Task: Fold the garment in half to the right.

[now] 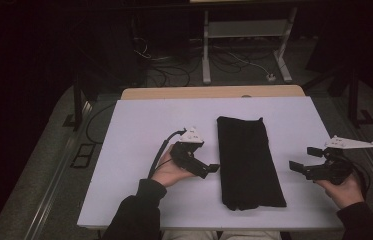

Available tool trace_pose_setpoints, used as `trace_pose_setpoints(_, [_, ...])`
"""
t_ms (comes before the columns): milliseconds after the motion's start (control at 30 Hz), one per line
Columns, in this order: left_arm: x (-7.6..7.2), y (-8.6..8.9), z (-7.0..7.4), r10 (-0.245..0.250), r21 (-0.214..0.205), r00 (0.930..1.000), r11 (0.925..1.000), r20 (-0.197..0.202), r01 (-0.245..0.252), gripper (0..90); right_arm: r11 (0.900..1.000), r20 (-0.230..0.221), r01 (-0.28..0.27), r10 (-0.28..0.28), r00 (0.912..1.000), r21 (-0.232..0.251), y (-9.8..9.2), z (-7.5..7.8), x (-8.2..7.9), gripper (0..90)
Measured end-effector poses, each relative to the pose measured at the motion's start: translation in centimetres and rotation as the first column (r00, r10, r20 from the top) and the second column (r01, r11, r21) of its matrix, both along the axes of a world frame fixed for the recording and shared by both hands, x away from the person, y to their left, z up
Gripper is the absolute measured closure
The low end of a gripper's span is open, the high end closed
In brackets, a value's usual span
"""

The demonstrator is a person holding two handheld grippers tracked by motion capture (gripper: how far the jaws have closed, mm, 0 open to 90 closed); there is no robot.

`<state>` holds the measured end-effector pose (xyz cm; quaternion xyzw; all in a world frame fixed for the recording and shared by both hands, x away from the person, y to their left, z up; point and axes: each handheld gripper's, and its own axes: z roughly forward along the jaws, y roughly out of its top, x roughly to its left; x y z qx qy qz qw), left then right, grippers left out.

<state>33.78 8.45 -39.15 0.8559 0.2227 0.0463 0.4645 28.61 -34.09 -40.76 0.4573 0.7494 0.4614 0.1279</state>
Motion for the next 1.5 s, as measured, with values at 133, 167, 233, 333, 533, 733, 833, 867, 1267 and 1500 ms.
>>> trace_pose_setpoints(133, [0.0,1.2,0.1,0.028,-0.01,0.9996,0.9996,0.007,-0.028,0.0,1.0,0.0,-0.003,0.003,1.0,-0.004,-0.1,-0.2,-0.2,0.0])
trace_pose_setpoints(167, [0.0,1.5,0.2,0.033,-0.013,0.9994,0.9994,0.009,-0.033,0.0,1.0,-0.001,-0.002,0.002,1.0,-0.003,0.0,-0.2,-0.3,0.0])
trace_pose_setpoints(233, [-0.1,2.0,0.2,0.047,-0.018,0.9988,0.9987,0.01,-0.047,0.0,1.0,-0.002,-0.003,0.003,1.0,0.0,0.0,-0.2,-0.4,0.0])
trace_pose_setpoints(333, [-0.2,2.7,0.2,0.065,-0.02,0.9978,0.9977,0.014,-0.065,0.0,1.0,0.005,-0.004,0.004,1.0,0.002,-0.1,-0.3,-0.6,0.0])
trace_pose_setpoints(533, [-0.4,3.9,0.3,0.087,-0.033,0.9958,0.9957,0.029,-0.086,0.0,1.0,-0.002,-0.009,0.009,1.0,0.0,-0.2,-0.4,-1.0,0.0])
trace_pose_setpoints(733, [-0.6,4.9,0.3,0.107,-0.036,0.9934,0.9938,0.042,-0.105,0.0,1.0,0.003,-0.007,0.007,1.0,-0.006,-0.3,-0.5,-1.3,0.0])
trace_pose_setpoints(833, [-0.7,5.5,0.3,0.117,-0.041,0.9922,0.9925,0.044,-0.115,0.0,1.0,-0.001,-0.005,0.005,1.0,-0.006,-0.4,-0.5,-1.3,0.0])
trace_pose_setpoints(867, [-0.7,5.6,0.3,0.12,-0.039,0.9918,0.9922,0.045,-0.118,0.0,1.0,-0.002,-0.004,0.004,1.0,-0.006,-0.4,-0.5,-1.4,0.0])
trace_pose_setpoints(1267, [-1.4,8.0,0.0,0.17,-0.046,0.984,0.9848,0.053,-0.168,0.0,1.0,0.004,-0.003,0.003,1.0,-0.006,-0.6,-0.6,-1.5,0.0])
trace_pose_setpoints(1500, [-2.2,9.9,-0.5,0.2,-0.056,0.9778,0.9788,0.061,-0.197,0.0,1.0,0.002,-0.003,0.003,1.0,-0.004,-0.6,-0.6,-1.6,0.0])
